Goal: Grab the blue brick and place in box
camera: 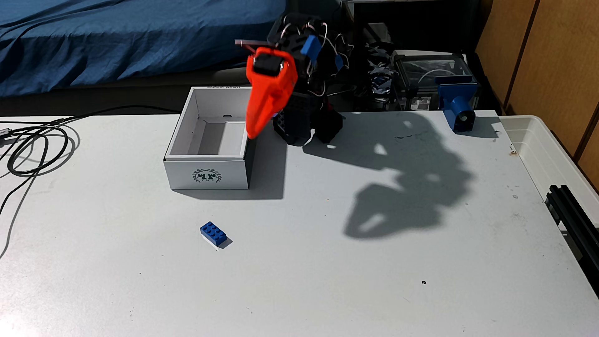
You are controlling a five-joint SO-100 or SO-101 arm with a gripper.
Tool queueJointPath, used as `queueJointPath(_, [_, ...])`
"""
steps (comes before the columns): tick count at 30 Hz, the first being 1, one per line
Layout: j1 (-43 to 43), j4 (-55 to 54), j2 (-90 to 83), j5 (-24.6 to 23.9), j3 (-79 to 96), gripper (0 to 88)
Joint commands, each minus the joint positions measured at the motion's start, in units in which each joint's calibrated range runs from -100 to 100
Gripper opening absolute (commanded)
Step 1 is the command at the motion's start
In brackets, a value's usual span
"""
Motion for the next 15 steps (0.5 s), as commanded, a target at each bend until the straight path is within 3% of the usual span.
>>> queueJointPath(1, [2.71, 0.12, 0.34, 0.34, -6.42, 1.1])
queueJointPath(15, [10.07, 7.87, 33.24, 0.08, -37.48, 1.2])
